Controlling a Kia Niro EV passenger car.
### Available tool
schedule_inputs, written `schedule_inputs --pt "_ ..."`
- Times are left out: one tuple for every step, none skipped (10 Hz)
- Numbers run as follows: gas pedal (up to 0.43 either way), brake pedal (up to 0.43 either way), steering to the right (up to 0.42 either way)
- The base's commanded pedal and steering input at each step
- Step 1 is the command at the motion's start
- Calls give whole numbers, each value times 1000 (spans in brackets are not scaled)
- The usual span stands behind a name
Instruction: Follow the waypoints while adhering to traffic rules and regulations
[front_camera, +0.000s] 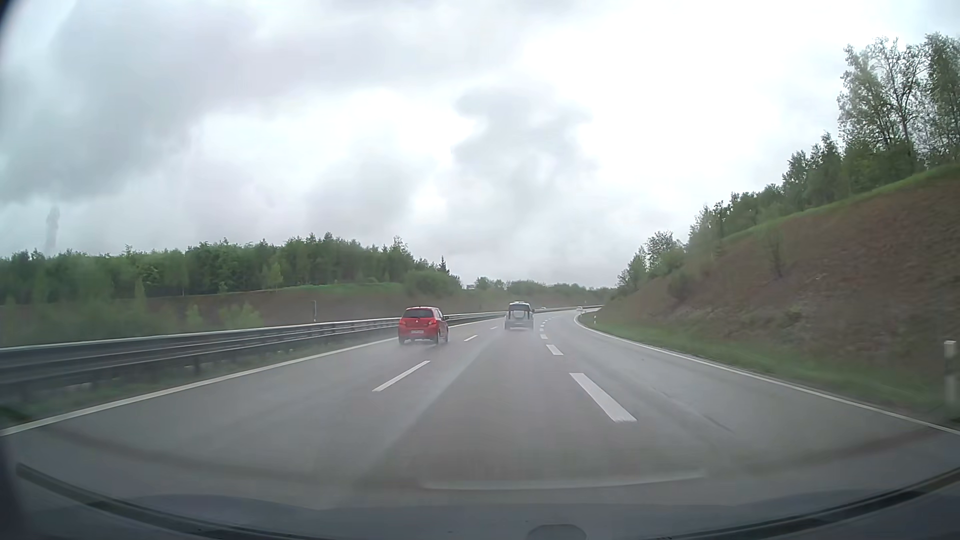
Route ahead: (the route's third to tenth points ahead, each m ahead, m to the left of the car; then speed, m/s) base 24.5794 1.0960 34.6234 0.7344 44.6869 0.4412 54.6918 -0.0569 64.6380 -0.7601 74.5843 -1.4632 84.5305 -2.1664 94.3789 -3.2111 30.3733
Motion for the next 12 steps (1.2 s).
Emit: schedule_inputs --pt "287 0 3" --pt "287 0 3" --pt "287 0 4" --pt "287 0 4" --pt "287 0 5" --pt "287 0 5" --pt "287 0 6" --pt "287 0 7" --pt "287 0 7" --pt "287 0 8" --pt "287 0 7" --pt "287 0 7"
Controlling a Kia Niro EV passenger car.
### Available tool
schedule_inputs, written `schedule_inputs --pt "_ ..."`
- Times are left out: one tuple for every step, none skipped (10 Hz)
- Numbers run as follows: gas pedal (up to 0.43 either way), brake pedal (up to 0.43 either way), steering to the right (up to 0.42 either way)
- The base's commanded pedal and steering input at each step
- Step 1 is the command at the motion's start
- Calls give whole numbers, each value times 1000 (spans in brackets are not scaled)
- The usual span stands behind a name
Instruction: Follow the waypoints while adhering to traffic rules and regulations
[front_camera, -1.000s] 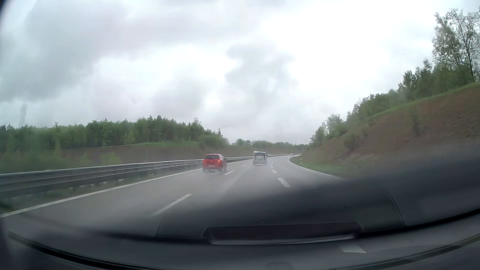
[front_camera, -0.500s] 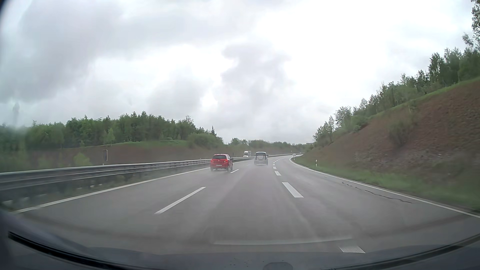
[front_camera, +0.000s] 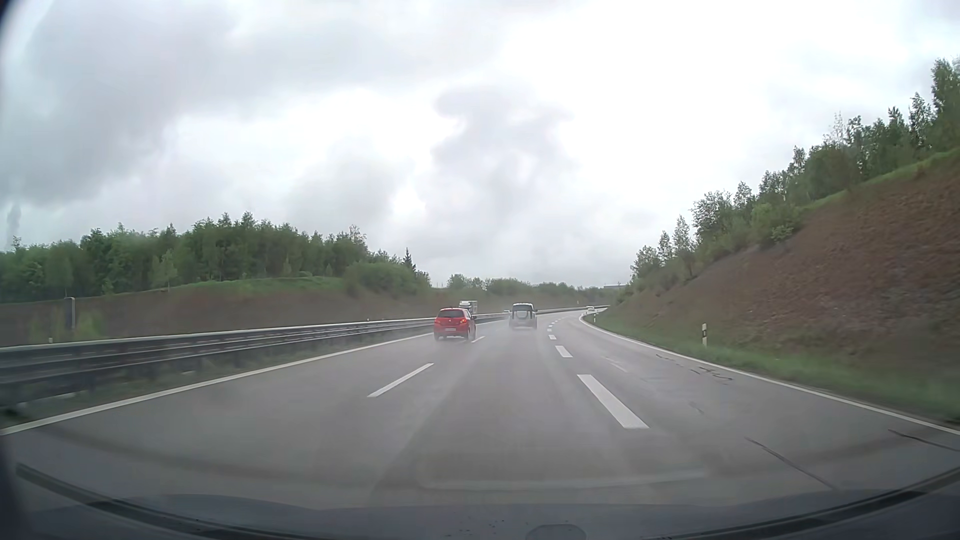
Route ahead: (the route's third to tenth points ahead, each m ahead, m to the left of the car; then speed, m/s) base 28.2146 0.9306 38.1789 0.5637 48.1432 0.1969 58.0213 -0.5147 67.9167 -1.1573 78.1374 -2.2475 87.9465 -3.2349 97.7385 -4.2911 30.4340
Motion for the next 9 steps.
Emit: schedule_inputs --pt "287 0 7" --pt "287 0 7" --pt "287 0 7" --pt "287 0 7" --pt "287 0 7" --pt "287 0 7" --pt "287 0 7" --pt "287 0 7" --pt "287 0 7"
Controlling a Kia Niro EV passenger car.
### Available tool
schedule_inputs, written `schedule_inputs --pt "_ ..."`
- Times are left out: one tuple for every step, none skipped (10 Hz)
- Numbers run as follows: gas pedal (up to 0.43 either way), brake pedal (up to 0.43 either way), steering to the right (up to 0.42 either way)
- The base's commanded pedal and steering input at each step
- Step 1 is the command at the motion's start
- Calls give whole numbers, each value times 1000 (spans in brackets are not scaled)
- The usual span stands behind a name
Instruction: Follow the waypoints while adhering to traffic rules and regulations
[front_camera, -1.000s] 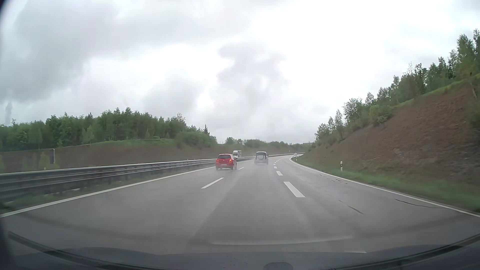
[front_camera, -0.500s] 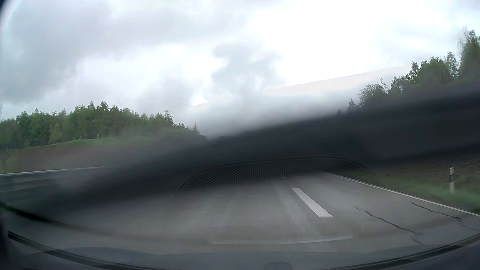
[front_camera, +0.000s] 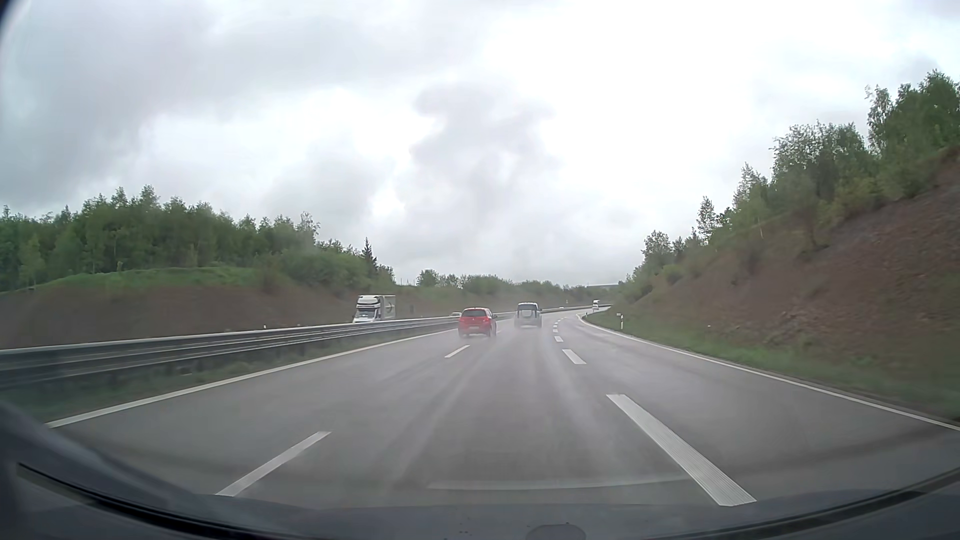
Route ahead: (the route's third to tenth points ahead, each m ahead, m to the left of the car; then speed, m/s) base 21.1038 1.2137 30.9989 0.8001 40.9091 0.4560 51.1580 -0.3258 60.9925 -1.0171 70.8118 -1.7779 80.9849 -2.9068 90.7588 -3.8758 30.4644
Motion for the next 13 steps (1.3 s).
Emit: schedule_inputs --pt "287 0 7" --pt "287 0 7" --pt "287 0 7" --pt "287 0 8" --pt "287 0 8" --pt "287 0 10" --pt "287 0 12" --pt "287 0 12" --pt "287 0 12" --pt "287 0 12" --pt "287 0 12" --pt "287 0 11" --pt "287 0 11"
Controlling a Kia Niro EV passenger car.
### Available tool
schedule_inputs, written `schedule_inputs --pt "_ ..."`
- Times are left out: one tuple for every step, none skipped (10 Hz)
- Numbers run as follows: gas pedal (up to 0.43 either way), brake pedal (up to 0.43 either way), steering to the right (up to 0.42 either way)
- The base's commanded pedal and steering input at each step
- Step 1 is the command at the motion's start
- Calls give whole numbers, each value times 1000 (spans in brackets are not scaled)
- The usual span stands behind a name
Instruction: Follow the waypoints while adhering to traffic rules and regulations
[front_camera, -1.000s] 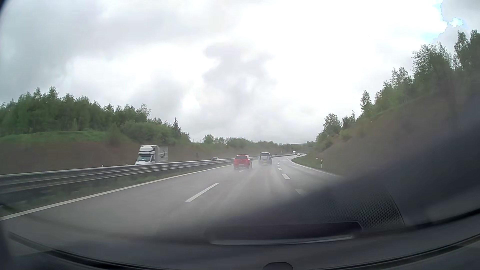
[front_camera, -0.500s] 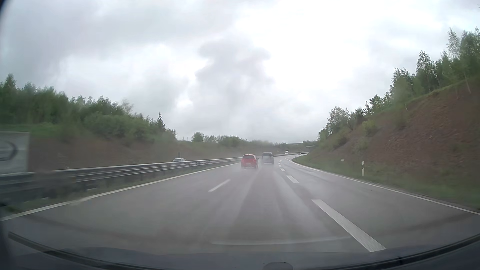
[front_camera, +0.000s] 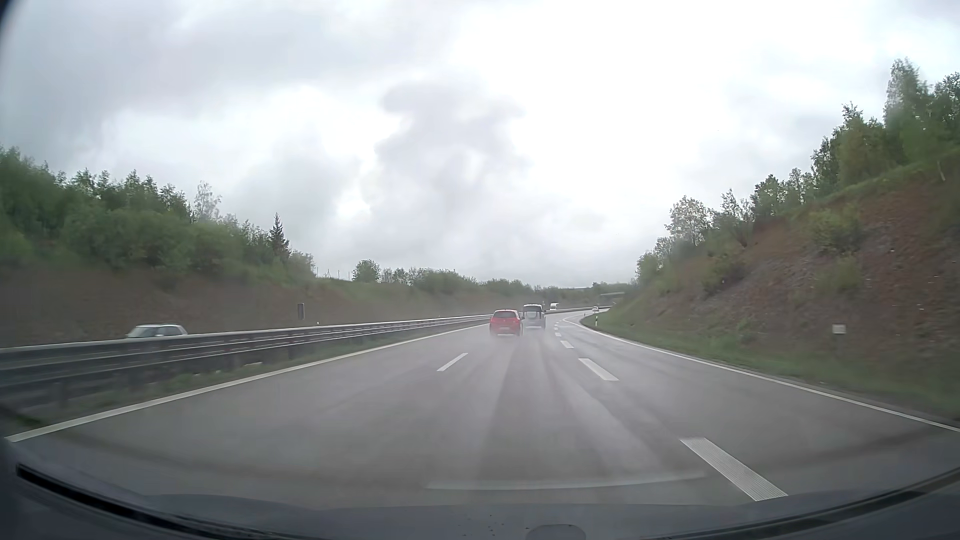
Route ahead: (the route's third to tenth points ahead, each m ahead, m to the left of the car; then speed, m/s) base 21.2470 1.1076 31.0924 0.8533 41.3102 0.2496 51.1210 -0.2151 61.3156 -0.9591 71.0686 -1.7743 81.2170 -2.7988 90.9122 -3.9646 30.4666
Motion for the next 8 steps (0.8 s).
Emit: schedule_inputs --pt "287 0 11" --pt "287 0 10" --pt "287 0 10" --pt "287 0 10" --pt "287 0 10" --pt "287 0 11" --pt "287 0 11" --pt "287 0 12"
